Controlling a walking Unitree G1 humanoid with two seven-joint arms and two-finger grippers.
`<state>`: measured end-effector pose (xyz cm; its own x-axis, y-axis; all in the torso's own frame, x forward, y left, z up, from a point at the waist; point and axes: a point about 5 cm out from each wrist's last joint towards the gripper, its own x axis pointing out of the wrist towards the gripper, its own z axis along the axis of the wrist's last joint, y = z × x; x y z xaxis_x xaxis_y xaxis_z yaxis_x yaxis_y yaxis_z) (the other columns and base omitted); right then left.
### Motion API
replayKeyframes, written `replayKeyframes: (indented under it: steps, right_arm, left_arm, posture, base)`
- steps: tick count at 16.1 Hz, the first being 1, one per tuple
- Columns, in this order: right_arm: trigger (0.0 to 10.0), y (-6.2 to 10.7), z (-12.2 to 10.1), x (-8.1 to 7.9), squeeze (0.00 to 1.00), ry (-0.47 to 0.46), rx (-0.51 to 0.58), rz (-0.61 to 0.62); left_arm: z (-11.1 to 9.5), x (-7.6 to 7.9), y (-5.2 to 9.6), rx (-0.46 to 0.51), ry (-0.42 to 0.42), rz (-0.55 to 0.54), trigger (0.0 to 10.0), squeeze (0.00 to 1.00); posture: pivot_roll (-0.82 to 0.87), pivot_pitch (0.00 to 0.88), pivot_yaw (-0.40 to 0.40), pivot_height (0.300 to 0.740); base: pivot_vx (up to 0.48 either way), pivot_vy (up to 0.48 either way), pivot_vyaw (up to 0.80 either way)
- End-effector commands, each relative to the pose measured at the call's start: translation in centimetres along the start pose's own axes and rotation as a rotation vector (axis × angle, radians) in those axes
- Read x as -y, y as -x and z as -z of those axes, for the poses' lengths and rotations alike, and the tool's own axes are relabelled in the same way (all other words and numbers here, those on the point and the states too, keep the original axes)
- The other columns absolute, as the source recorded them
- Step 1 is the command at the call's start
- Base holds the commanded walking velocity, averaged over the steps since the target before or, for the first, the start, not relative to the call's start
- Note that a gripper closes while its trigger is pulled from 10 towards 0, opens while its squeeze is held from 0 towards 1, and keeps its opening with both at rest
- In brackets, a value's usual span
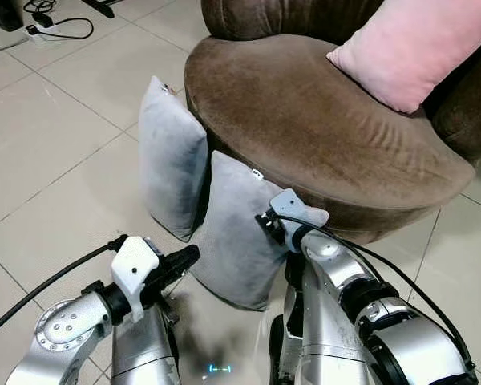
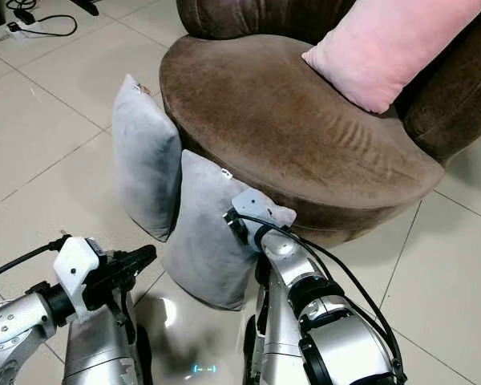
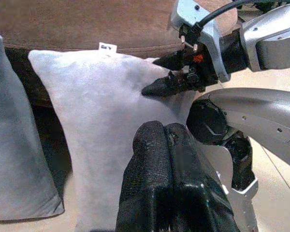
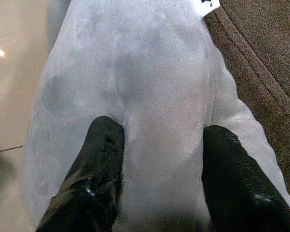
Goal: Move the pillow to the sofa from floor
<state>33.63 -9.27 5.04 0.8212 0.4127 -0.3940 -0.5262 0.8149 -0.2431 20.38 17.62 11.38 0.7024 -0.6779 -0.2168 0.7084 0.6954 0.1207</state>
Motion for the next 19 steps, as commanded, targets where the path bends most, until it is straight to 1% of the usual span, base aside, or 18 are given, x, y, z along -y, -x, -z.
replayKeyframes:
  steps: [1,8,11,12,14,15,16,17,18,19]
  right_arm:
    - [0.0,0.4,1.6,-0.6,0.0,-0.02,-0.052,-0.025]
    - [0.0,0.4,1.6,-1.0,0.0,-0.028,-0.036,-0.052]
    - [0.0,0.3,1.4,-1.6,0.0,-0.035,-0.008,-0.1]
    - [0.0,0.4,1.4,-1.9,0.0,-0.036,0.004,-0.126]
    - [0.0,0.6,1.5,-1.9,0.0,-0.053,0.037,-0.154]
    - [0.0,0.8,1.2,-1.7,0.0,-0.084,0.073,-0.157]
    - [0.0,0.9,0.7,-1.5,0.0,-0.135,0.112,-0.157]
    - [0.0,1.3,-0.8,-0.6,0.0,-0.254,0.22,-0.16]
    - [0.0,2.4,-2.4,0.4,0.0,-0.328,0.331,-0.157]
    - [0.0,3.3,-3.3,1.0,0.0,-0.365,0.385,-0.149]
  left_arm:
    - [0.5,0.2,0.0,-0.025,0.008,0.017,10.0,0.0]
    - [0.7,0.2,-0.1,-0.031,0.007,0.018,10.0,0.0]
    - [0.8,0.2,-0.2,-0.031,0.006,0.015,10.0,0.0]
    - [0.9,0.2,-0.3,-0.031,0.0,0.003,10.0,0.0]
    - [1.1,-0.1,-0.5,-0.031,-0.012,-0.028,10.0,0.0]
    - [1.1,-0.2,-0.6,-0.026,-0.011,-0.048,10.0,0.0]
    - [1.1,-0.3,-0.6,-0.021,-0.012,-0.064,10.0,0.0]
    - [0.7,-0.7,-0.4,0.006,-0.007,-0.113,10.0,0.0]
    - [0.1,-1.3,-0.1,0.042,-0.012,-0.18,10.0,0.0]
    - [-0.3,-1.6,-0.1,0.064,-0.015,-0.225,10.0,0.0]
  posture:
    - [0.09,0.191,-0.06,0.442]
    - [0.08,0.191,-0.059,0.442]
    - [0.08,0.184,-0.061,0.442]
    - [0.08,0.171,-0.061,0.442]
    - [0.08,0.15,-0.058,0.442]
    - [0.08,0.135,-0.054,0.442]
    - [0.08,0.122,-0.053,0.442]
    - [0.07,0.097,-0.046,0.442]
    - [0.06,0.089,-0.042,0.442]
    - [0.06,0.079,-0.037,0.442]
  base:
    - [0.0,0.0,0.0]
    - [0.0,0.0,0.0]
    - [0.0,0.0,0.0]
    - [0.0,0.0,0.0]
    - [0.0,0.0,0.0]
    - [0.0,0.0,0.0]
    - [0.0,0.0,0.0]
    - [0.0,0.0,0.0]
    - [0.0,0.0,0.0]
    - [0.0,0.0,0.0]
